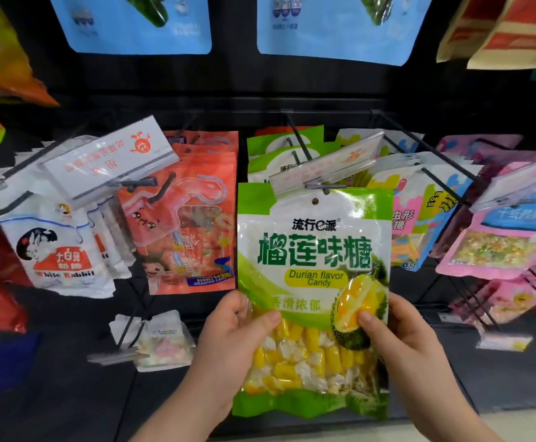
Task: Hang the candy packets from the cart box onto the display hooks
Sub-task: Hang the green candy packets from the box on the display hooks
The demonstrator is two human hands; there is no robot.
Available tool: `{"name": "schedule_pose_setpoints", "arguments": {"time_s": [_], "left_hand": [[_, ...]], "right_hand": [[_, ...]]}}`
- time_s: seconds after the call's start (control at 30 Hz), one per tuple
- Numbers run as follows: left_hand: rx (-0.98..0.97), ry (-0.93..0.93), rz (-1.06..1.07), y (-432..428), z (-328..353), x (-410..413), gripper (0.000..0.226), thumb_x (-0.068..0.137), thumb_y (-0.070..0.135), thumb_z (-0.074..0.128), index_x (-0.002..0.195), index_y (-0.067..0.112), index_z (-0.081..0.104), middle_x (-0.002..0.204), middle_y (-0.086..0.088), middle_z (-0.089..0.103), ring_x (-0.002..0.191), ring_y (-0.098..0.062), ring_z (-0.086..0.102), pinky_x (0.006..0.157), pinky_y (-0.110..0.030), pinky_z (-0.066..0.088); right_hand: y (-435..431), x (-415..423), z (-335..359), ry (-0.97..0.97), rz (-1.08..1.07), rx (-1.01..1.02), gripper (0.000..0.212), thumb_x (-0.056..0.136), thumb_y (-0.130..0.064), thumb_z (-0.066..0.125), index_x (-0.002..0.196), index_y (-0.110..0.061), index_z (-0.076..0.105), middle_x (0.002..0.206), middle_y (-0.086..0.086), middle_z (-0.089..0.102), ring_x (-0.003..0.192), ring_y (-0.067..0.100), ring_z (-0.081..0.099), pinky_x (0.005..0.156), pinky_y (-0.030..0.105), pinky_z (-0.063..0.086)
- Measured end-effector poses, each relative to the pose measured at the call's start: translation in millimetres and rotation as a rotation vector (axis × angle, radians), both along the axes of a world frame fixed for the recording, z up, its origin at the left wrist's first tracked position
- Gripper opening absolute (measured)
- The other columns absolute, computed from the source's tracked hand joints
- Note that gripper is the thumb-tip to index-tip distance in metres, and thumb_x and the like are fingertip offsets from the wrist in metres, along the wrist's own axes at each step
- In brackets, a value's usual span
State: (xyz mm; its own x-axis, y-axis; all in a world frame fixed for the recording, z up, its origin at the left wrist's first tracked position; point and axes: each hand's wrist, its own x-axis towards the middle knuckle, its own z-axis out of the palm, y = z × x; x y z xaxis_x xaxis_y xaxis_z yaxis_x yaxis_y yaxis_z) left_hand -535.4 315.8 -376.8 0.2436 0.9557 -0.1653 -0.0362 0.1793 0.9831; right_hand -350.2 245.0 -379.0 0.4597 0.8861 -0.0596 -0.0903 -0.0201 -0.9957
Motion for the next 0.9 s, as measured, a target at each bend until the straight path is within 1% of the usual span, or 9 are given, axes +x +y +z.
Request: {"name": "schedule_pose_setpoints", "arguments": {"time_s": [0.07, 0.13, 0.2, 0.27, 0.37, 0.57, 0.73, 0.83, 0.9], "left_hand": [[-0.012, -0.013, -0.021, 1, 1, 1, 0.027, 0.082, 0.012, 0.073, 0.074, 0.007, 0.048, 0.076, -0.006, 0.047, 0.074, -0.02, 0.048, 0.074, -0.04, 0.042], [-0.009, 0.003, -0.017, 2, 3, 1, 0.036, 0.075, 0.022, 0.076, 0.082, 0.001, 0.048, 0.081, -0.006, 0.05, 0.077, -0.022, 0.049, 0.076, -0.046, 0.046], [-0.019, 0.024, -0.014, 2, 7, 2, 0.056, 0.065, 0.033, 0.078, 0.094, -0.005, 0.049, 0.086, -0.006, 0.054, 0.081, -0.023, 0.051, 0.084, -0.059, 0.048], [-0.014, 0.054, -0.004, 5, 7, 2, 0.072, 0.057, 0.043, 0.075, 0.1, -0.007, 0.047, 0.089, -0.004, 0.055, 0.082, -0.022, 0.051, 0.088, -0.064, 0.046], [0.004, 0.08, 0.003, 13, 5, 7, 0.049, 0.078, 0.027, 0.076, 0.099, -0.007, 0.048, 0.086, -0.006, 0.051, 0.08, -0.02, 0.05, 0.076, -0.047, 0.048], [0.049, 0.187, 0.011, 54, -2, 29, 0.023, 0.088, 0.018, 0.068, 0.099, 0.03, 0.052, 0.103, 0.014, 0.063, 0.098, -0.008, 0.062, 0.088, -0.032, 0.05], [0.15, 0.425, 0.035, 98, -13, 48, 0.026, 0.089, 0.028, 0.065, 0.106, 0.021, 0.046, 0.096, 0.008, 0.053, 0.095, -0.016, 0.053, 0.083, -0.029, 0.039], [0.245, 0.496, 0.053, 118, -18, 56, 0.034, 0.091, 0.024, 0.064, 0.115, 0.008, 0.046, 0.085, 0.009, 0.047, 0.092, -0.02, 0.051, 0.071, -0.023, 0.032], [0.263, 0.547, 0.084, 129, -16, 62, 0.043, 0.092, 0.023, 0.064, 0.125, 0.004, 0.045, 0.098, 0.002, 0.055, 0.093, -0.02, 0.051, 0.068, -0.019, 0.031]], "right_hand": [[1, 1, 0, -0.028, 0.012, 0.007, 0.068, 0.038, -0.071, 0.08, 0.096, -0.036, 0.071, 0.097, -0.002, 0.075, 0.092, 0.016, 0.071, 0.081, 0.038, 0.055], [1, 2, 0, -0.032, 0.023, 0.019, 0.075, 0.027, -0.077, 0.078, 0.093, -0.04, 0.071, 0.097, -0.001, 0.075, 0.089, 0.014, 0.072, 0.077, 0.035, 0.058], [1, 2, 0, -0.034, 0.032, 0.011, 0.066, 0.037, -0.071, 0.08, 0.093, -0.037, 0.071, 0.095, -0.001, 0.075, 0.088, 0.014, 0.072, 0.074, 0.032, 0.06], [3, 3, 2, -0.025, 0.019, -0.011, 0.031, 0.068, -0.042, 0.077, 0.095, -0.028, 0.07, 0.093, -0.002, 0.076, 0.088, 0.017, 0.071, 0.076, 0.035, 0.058], [14, 6, 5, -0.083, -0.027, -0.079, 0.019, 0.089, -0.013, 0.061, 0.098, -0.028, 0.065, 0.089, -0.004, 0.075, 0.085, 0.014, 0.071, 0.075, 0.033, 0.053], [63, 23, -1, -0.289, -0.059, -0.123, 0.011, 0.091, -0.017, 0.061, 0.102, -0.016, 0.063, 0.071, -0.011, 0.059, 0.063, -0.003, 0.058, 0.056, 0.015, 0.043], [110, 37, -8, -0.402, -0.054, -0.177, 0.02, 0.091, -0.025, 0.061, 0.107, -0.014, 0.061, 0.1, 0.006, 0.067, 0.097, 0.025, 0.063, 0.088, 0.044, 0.052], [132, 41, -10, -0.425, -0.061, -0.174, 0.026, 0.09, -0.025, 0.062, 0.114, -0.014, 0.061, 0.106, 0.006, 0.066, 0.102, 0.025, 0.061, 0.093, 0.047, 0.05], [143, 43, -11, -0.432, -0.077, -0.172, 0.029, 0.09, -0.024, 0.062, 0.117, -0.013, 0.06, 0.102, 0.003, 0.064, 0.097, 0.021, 0.06, 0.091, 0.043, 0.05]]}}
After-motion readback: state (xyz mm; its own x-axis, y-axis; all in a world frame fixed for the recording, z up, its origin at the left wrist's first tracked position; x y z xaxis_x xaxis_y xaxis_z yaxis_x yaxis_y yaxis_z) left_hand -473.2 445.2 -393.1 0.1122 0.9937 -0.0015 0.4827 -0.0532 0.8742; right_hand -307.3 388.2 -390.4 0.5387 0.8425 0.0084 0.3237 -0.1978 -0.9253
